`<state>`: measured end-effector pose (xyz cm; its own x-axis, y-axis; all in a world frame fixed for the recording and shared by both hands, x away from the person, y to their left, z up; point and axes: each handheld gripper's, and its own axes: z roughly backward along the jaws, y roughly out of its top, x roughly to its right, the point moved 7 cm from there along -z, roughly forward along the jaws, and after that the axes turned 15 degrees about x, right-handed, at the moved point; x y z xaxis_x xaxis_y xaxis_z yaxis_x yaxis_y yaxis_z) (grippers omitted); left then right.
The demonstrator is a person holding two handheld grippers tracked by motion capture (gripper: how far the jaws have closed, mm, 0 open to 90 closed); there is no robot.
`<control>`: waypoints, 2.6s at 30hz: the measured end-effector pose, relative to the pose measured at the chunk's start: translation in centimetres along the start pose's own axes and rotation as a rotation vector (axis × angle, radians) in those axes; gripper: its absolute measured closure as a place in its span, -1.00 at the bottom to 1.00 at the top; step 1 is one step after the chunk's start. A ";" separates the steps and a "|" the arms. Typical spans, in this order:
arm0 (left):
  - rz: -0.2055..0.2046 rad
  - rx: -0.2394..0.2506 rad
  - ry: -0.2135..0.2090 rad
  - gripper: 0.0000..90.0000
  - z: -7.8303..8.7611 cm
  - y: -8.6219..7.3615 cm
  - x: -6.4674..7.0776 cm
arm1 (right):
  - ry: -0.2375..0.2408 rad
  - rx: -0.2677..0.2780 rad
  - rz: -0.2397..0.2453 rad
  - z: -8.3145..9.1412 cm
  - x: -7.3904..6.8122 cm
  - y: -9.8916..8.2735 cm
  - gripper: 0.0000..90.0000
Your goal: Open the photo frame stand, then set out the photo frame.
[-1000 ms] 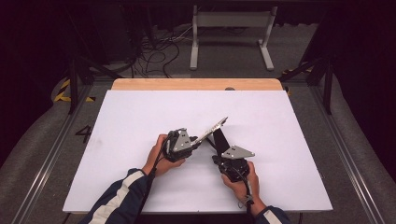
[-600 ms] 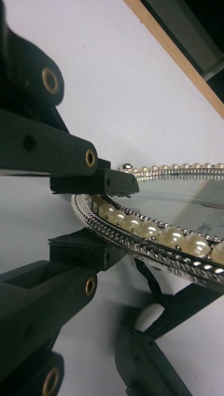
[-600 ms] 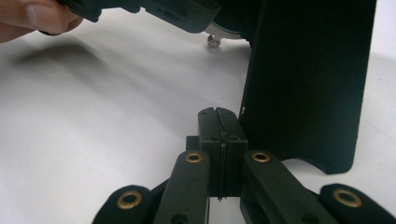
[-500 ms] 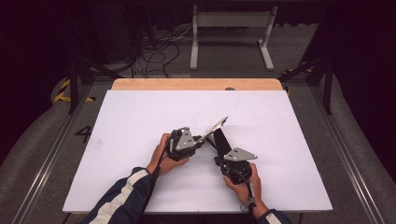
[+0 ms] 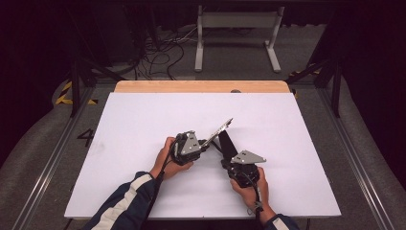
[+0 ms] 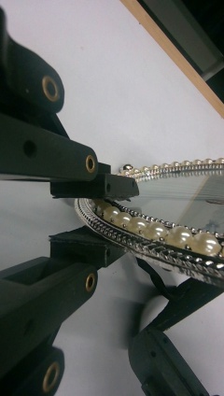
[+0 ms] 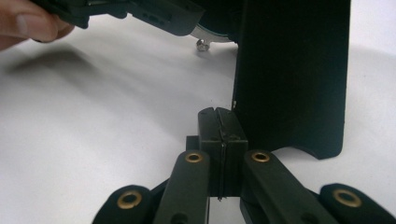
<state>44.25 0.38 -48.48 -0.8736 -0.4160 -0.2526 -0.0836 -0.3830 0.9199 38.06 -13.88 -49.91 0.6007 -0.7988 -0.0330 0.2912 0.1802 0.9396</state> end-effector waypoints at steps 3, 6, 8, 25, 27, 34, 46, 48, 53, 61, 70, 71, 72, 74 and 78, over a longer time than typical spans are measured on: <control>0.005 0.006 -0.009 0.67 0.0 0.0 -0.1 | 0.001 0.000 -0.007 0.0 0.1 0.0 1.00; 0.003 0.009 -0.018 0.66 0.0 -0.1 -0.1 | 0.000 -0.003 -0.007 0.0 0.0 0.0 1.00; -0.002 0.006 -0.022 0.66 0.1 0.0 -0.1 | -0.002 -0.002 -0.006 0.0 0.0 0.0 1.00; 0.030 0.034 -0.060 0.55 0.7 0.3 -0.1 | -0.031 0.019 -0.006 0.2 0.1 0.0 1.00; 0.033 0.045 -0.059 0.52 0.8 0.5 -0.1 | -0.036 0.030 -0.004 0.3 0.1 0.1 1.00; 0.025 0.052 -0.071 0.62 0.8 0.9 0.0 | -0.016 0.065 0.021 0.8 -0.4 0.7 1.00; 0.027 0.007 -0.072 0.56 0.2 -0.1 -0.1 | -0.004 0.051 0.048 0.2 -0.8 1.0 1.00; 0.027 0.008 -0.072 0.56 0.2 -0.1 -0.2 | -0.002 0.044 0.052 0.2 -0.9 0.9 1.00; 0.034 0.012 -0.074 0.51 0.2 0.0 -0.1 | -0.009 0.017 0.059 -0.2 -1.0 0.4 1.00; 0.027 0.013 -0.070 0.58 0.3 0.1 -0.1 | -0.022 -0.008 0.045 -0.5 -0.5 0.1 1.00; -0.013 -0.001 -0.062 0.63 0.4 0.1 -0.1 | -0.007 -0.023 0.027 -0.7 -1.0 -0.1 1.00; -0.020 -0.008 -0.056 0.63 0.3 0.1 -0.1 | -0.007 -0.024 0.029 -0.7 -1.0 -0.1 1.00; -0.019 -0.014 -0.051 0.59 0.2 0.0 -0.1 | -0.004 -0.024 0.036 -0.8 -1.2 -0.1 1.00; -0.015 -0.011 -0.054 0.60 0.1 -0.1 -0.1 | -0.007 -0.025 0.051 -0.8 -1.3 0.0 1.00; -0.018 -0.012 -0.052 0.60 0.2 -0.1 -0.1 | -0.017 -0.023 0.049 -0.9 -1.1 -0.1 1.00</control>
<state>44.28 0.60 -48.48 -0.8959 -0.3654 -0.2527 -0.0939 -0.4002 0.9116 38.06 -12.45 -50.25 0.6020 -0.7983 0.0185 0.2792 0.2322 0.9317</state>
